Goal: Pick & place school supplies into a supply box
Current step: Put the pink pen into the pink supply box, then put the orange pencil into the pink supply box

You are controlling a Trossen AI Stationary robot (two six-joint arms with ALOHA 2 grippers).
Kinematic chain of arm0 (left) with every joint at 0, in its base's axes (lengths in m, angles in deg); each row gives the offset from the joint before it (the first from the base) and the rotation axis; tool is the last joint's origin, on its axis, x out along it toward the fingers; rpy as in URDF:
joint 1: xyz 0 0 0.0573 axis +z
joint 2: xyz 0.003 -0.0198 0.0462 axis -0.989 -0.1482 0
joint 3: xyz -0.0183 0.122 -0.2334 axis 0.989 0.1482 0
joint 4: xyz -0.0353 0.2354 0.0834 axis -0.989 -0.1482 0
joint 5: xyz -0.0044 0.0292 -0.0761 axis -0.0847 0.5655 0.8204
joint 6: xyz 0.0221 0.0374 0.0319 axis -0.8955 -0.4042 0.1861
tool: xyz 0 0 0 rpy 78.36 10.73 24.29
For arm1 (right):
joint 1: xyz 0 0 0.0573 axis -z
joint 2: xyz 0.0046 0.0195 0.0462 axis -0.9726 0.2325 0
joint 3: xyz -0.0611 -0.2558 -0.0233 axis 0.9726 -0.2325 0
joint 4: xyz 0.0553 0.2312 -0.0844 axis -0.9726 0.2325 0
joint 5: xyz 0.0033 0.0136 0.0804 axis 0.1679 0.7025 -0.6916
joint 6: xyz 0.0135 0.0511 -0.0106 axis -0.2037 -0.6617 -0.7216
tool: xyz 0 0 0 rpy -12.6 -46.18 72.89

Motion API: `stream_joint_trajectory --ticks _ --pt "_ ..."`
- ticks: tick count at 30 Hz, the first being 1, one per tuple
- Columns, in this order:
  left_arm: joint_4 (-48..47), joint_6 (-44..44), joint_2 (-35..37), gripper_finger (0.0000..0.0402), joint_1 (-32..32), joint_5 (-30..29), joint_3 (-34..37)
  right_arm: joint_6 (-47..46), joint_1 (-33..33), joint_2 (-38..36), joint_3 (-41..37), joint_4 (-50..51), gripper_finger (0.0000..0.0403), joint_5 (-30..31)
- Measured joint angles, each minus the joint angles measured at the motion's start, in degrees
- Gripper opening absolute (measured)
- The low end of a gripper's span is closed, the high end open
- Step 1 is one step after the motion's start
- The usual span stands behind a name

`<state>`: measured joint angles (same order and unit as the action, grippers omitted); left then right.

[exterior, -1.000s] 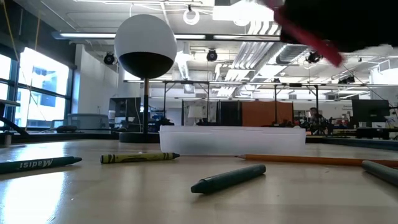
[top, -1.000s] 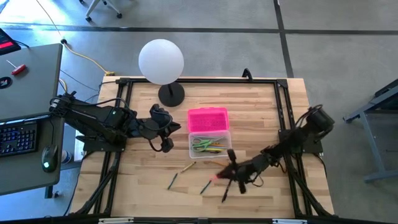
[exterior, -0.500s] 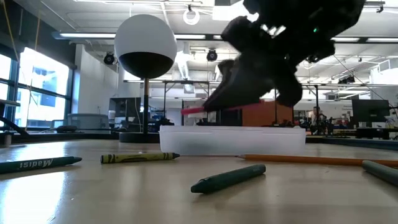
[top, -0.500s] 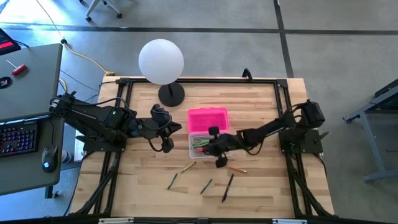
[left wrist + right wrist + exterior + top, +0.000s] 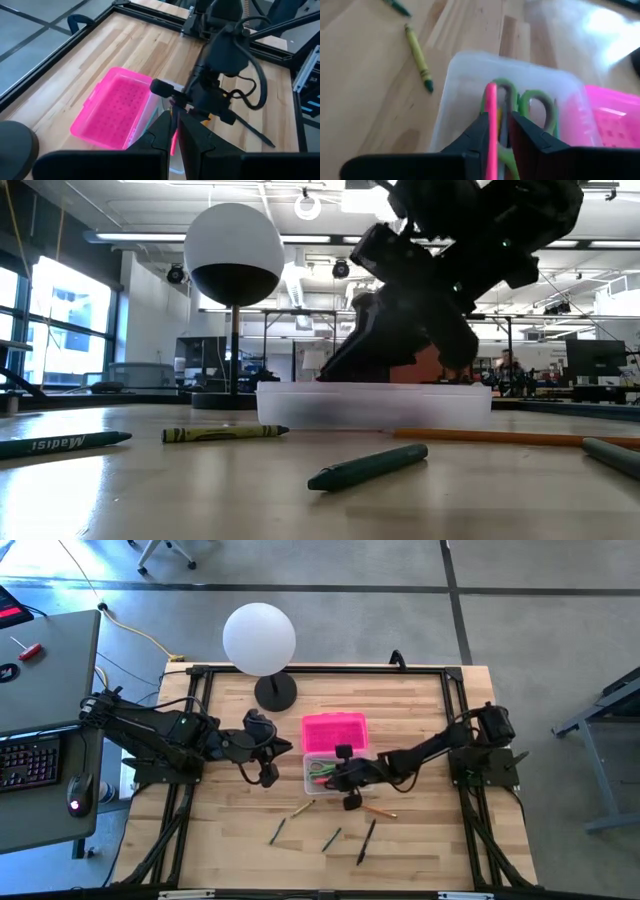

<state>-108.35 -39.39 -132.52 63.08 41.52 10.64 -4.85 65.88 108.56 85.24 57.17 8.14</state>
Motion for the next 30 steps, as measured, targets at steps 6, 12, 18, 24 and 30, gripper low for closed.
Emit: stream_joint_trajectory --ticks 6,12,18,24,30 --pt "0.02 0.02 0.00 0.0062 -0.01 0.52 0.00 -0.04 -2.52 -0.34 0.00 -1.28 0.0093 8.36" --pt "-0.05 0.02 0.00 0.0062 -0.01 0.56 0.00 -2.49 -10.16 -5.77 0.00 1.79 0.0102 16.22" --pt "-0.09 0.02 0.00 0.0062 -0.02 0.54 0.00 -16.00 -18.95 -12.05 -0.58 12.43 0.0097 22.23" --pt "-0.09 0.02 0.00 0.0062 -0.01 0.47 0.00 -36.83 -28.08 -13.22 -8.13 17.20 0.0097 34.39" --pt "-0.07 0.02 0.00 0.0062 -0.02 0.39 0.00 -49.14 -36.37 -13.22 -15.32 12.99 0.0097 39.47"
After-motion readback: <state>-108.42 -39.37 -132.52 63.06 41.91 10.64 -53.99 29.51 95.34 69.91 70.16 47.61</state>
